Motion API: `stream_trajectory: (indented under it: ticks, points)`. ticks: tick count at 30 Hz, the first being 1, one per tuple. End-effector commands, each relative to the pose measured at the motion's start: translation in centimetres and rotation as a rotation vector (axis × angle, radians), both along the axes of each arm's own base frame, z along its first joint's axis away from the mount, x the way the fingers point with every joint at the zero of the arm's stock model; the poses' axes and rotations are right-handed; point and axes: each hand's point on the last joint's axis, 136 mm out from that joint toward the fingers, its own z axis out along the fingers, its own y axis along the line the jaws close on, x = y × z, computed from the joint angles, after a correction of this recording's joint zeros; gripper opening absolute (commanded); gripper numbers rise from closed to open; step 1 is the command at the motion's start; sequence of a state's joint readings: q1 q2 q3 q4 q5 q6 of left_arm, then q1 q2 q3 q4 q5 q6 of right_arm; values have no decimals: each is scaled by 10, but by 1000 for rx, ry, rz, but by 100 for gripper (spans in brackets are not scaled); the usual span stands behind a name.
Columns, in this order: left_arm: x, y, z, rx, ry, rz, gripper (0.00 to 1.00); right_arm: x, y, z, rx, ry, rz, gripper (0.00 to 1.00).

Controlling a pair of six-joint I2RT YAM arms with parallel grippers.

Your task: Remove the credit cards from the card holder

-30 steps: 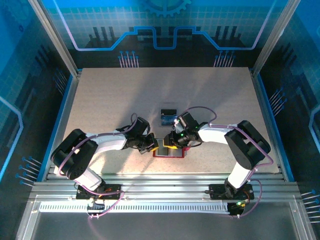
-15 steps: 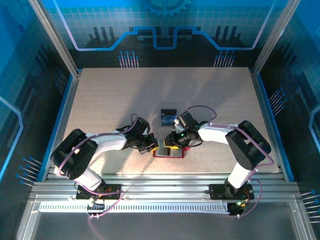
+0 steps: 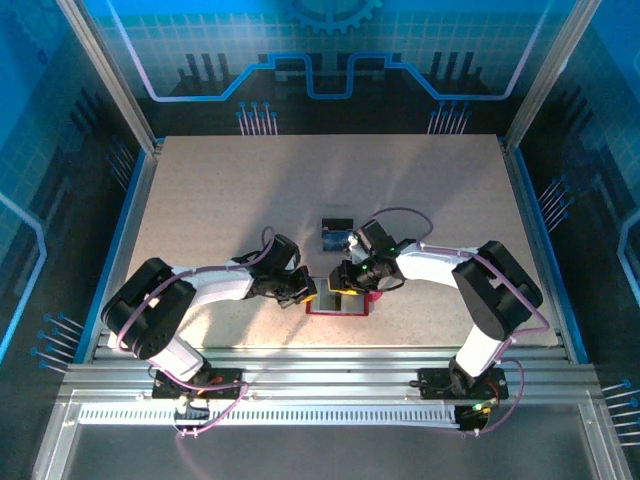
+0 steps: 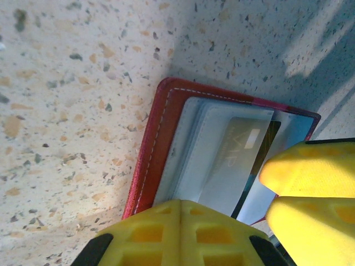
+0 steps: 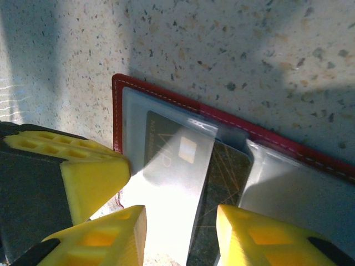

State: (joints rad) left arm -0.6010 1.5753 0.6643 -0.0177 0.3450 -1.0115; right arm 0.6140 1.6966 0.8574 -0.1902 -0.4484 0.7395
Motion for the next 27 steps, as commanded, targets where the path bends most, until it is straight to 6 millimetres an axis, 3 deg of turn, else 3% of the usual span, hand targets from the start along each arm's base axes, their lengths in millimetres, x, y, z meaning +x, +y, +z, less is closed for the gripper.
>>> stream_trajectory:
  ticks: [1,7,15,27]
  points:
    - [0,2,4,-4,-5,-6,6,3,-3,3,-5,-1,1,38]
    - [5,-3,20,-16,-30,-23,6,7,4,24,121,-5,-31,38]
    - [2,-9,21,-5,-25,-71,5,3,1,26,170,11,-60,38]
    - [-4,-8,3,69,13,-106,4,-7,-11,2,106,47,-67,36]
